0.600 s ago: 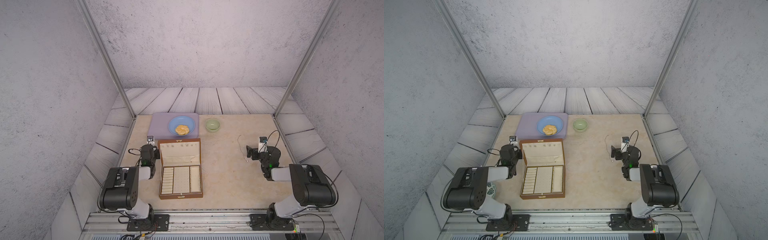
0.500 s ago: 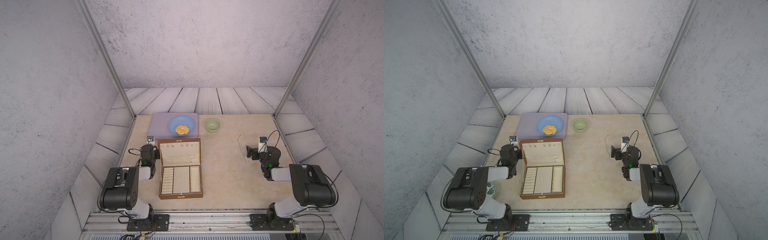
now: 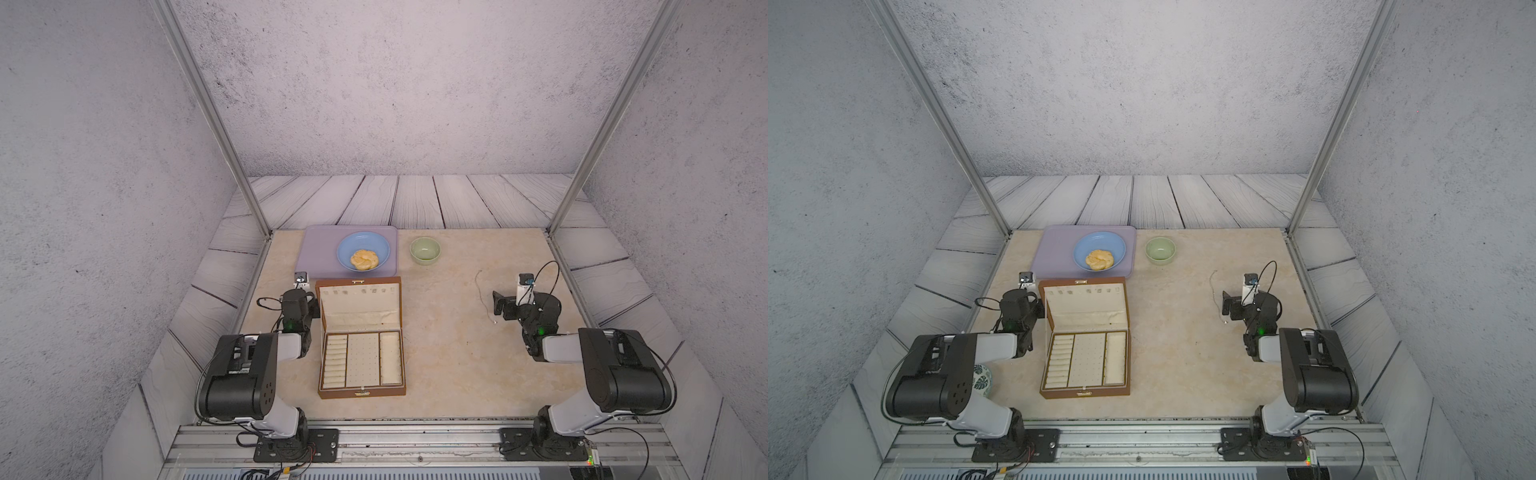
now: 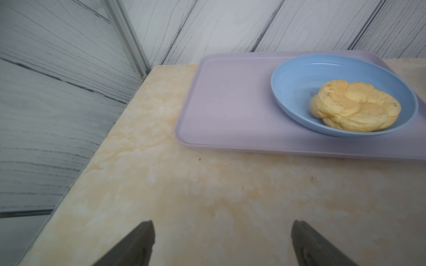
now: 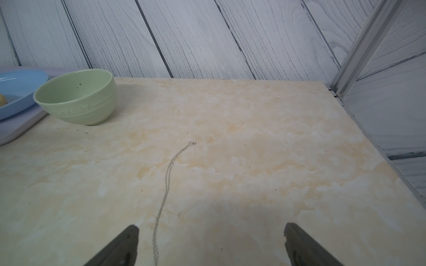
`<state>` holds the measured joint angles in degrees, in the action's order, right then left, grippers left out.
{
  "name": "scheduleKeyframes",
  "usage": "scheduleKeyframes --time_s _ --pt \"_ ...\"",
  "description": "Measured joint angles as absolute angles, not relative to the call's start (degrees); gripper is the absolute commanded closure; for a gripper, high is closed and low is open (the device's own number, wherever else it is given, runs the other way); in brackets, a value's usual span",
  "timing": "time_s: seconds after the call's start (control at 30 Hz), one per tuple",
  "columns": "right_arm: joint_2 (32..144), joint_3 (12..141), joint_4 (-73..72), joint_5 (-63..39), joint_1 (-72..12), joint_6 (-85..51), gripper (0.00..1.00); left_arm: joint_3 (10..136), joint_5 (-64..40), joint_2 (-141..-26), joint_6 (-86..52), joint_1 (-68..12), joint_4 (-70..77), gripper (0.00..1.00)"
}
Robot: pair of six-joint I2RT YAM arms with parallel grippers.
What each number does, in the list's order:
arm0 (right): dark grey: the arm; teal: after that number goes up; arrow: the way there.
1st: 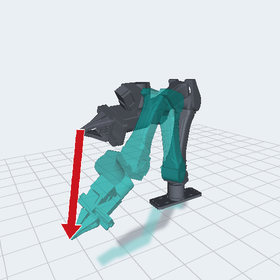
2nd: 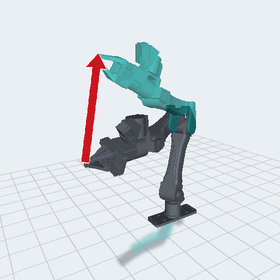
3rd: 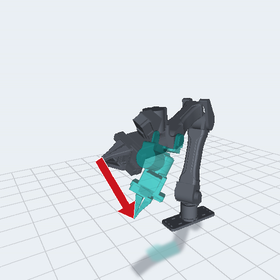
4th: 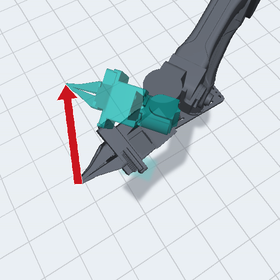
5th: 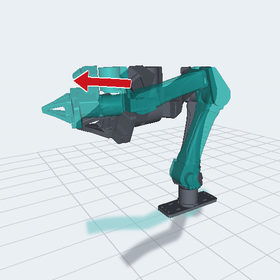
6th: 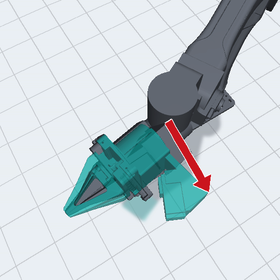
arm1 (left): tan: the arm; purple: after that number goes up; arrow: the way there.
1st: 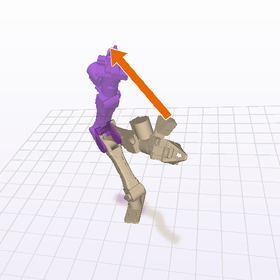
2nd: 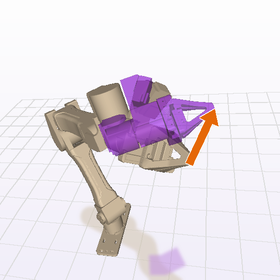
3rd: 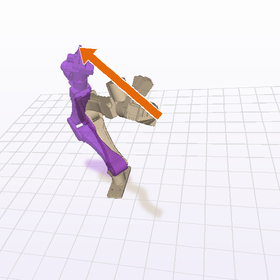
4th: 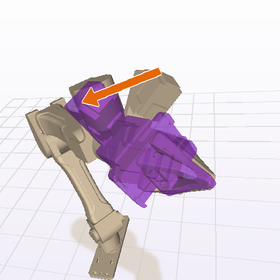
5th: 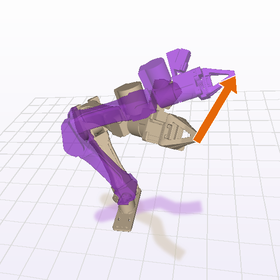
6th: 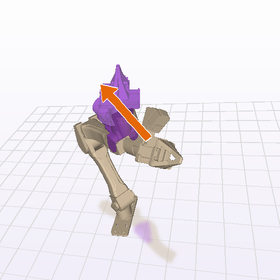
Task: Put jewelry chain into jewelry box
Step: Move the jewelry box to the center of the board.
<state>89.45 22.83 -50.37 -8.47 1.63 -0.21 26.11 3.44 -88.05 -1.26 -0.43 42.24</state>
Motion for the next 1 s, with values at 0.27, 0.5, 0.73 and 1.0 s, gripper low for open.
scheduleKeyframes --time_s 0.27,0.5,0.73,1.0 --pt "80.55 22.50 -44.60 -2.02 1.63 -2.85 0.01 31.51 10.76 -82.81 -4.19 -0.38 29.10 0.02" --pt "61.52 29.85 -25.08 7.86 1.58 -25.56 0.01 47.48 25.21 -71.96 -20.51 -0.38 2.59 0.02" --pt "62.89 43.53 -2.94 -3.64 0.82 -35.59 0.01 48.25 21.89 -61.95 -29.93 -0.51 -16.27 0.02" --pt "64.51 46.57 16.67 -5.32 -19.79 -40.53 0.11 46.96 12.23 -56.16 -32.45 -4.36 -24.99 0.02"
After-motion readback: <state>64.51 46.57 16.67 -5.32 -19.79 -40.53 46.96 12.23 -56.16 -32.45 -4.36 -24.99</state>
